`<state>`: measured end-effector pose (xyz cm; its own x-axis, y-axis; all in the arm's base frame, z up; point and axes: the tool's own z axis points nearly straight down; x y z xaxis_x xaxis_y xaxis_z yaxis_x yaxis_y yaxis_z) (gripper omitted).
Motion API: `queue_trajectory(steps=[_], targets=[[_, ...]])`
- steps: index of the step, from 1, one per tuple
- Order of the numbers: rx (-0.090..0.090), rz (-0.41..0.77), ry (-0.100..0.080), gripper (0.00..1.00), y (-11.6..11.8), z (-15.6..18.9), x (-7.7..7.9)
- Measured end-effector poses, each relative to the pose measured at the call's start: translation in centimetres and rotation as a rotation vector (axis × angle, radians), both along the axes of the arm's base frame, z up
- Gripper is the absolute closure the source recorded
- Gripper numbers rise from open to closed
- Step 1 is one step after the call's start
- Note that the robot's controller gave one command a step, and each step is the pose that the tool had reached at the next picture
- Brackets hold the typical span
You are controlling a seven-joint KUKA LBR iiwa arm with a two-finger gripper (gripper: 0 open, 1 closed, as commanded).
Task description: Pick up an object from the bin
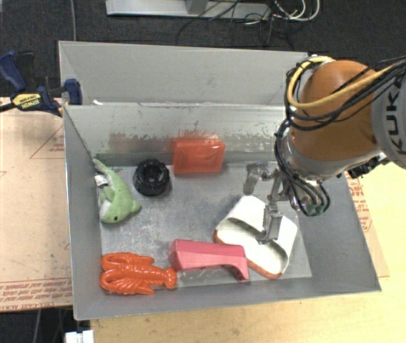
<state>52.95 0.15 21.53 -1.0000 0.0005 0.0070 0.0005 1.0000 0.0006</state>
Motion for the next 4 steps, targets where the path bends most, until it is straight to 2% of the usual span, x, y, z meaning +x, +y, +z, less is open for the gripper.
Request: queue_trajectory(steps=[1,2,3,4], targets=[[0.0,0.0,-0.008,0.0,0.0,0.5,0.1],[0.002,-0.001,-0.005,0.0,8.0,-13.2,-3.2],[0.001,-0.064,-0.012,0.0,7.2,-6.4,-2.1],[0.003,-0.059,-0.004,0.0,9.5,-11.6,-3.6]])
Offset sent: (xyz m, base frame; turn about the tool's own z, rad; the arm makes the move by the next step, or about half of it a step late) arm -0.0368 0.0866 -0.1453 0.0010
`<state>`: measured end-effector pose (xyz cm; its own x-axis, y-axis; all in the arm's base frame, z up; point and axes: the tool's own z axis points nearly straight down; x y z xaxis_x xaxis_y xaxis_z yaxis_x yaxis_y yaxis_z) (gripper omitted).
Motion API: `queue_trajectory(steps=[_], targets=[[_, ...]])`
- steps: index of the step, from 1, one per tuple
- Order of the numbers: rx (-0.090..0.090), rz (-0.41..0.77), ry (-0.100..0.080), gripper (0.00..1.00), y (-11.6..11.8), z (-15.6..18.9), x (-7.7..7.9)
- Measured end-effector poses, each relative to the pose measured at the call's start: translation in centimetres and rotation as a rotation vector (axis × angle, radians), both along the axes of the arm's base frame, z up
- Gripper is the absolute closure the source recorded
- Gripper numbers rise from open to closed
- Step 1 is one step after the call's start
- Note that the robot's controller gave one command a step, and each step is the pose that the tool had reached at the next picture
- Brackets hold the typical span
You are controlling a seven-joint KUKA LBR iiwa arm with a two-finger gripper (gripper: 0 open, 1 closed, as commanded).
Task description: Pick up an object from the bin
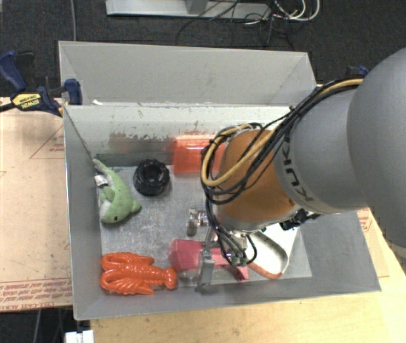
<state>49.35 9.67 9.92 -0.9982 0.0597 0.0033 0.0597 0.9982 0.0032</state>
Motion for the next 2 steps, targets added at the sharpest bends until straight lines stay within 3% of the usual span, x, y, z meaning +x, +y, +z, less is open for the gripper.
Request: queue_trajectory(steps=[1,2], targets=[[0.001,-0.083,-0.014,0.0,-1.62,-2.88,-0.45],[0.002,0.064,-0.002,1.0,-1.91,-2.91,0.16]])
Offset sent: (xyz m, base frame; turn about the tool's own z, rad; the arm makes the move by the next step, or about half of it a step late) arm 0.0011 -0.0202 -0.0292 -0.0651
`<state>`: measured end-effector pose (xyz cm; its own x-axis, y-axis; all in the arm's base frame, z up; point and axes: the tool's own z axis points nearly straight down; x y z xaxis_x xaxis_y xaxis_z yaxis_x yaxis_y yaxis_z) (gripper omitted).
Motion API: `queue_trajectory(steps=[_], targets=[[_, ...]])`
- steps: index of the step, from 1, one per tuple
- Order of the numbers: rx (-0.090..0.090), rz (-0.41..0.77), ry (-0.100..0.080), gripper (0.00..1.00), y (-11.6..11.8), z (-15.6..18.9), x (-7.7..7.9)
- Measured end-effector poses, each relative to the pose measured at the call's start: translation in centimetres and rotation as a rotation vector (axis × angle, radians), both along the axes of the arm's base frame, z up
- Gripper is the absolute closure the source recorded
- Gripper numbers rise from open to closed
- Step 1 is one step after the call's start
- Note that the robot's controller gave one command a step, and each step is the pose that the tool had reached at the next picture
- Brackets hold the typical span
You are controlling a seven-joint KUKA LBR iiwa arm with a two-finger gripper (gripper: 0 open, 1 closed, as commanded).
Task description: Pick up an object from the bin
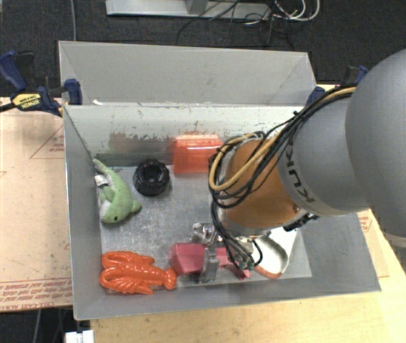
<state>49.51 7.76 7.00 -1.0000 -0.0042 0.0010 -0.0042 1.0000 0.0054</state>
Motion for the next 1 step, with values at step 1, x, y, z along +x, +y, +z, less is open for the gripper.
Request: queue_trajectory(steps=[1], targets=[[0.0,0.0,0.0,1.0,0.0,0.0,0.0]])
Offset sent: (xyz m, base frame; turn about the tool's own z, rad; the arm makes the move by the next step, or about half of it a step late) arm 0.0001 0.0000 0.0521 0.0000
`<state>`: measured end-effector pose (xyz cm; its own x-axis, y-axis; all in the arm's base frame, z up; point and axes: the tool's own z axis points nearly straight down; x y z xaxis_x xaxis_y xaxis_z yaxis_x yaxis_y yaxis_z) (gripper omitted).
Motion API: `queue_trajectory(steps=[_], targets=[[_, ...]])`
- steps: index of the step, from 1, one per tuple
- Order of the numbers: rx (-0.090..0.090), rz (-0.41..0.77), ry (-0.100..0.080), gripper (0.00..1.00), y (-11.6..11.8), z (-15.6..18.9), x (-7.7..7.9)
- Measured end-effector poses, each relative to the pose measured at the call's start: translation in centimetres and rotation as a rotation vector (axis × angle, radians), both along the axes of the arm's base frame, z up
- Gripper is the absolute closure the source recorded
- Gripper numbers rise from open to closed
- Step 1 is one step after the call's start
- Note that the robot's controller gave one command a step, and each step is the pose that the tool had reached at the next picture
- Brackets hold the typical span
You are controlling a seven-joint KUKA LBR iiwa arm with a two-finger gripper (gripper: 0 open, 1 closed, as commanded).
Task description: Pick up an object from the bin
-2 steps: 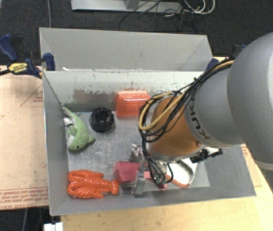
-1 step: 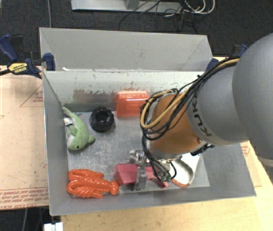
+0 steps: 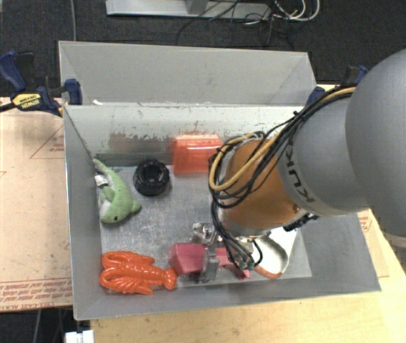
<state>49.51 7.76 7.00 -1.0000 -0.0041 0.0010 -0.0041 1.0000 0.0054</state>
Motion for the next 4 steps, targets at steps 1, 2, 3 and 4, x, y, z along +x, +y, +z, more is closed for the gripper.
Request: queue_trajectory(steps=[1,2,3,4], targets=[[-0.001,0.0,0.006,1.0,0.0,0.6,-0.2],[-0.001,0.0,0.008,1.0,-0.1,2.0,-0.3],[-0.001,0.0,0.006,1.0,-0.1,3.5,-0.2],[-0.001,0.0,0.009,1.0,-0.1,4.8,-0.2]])
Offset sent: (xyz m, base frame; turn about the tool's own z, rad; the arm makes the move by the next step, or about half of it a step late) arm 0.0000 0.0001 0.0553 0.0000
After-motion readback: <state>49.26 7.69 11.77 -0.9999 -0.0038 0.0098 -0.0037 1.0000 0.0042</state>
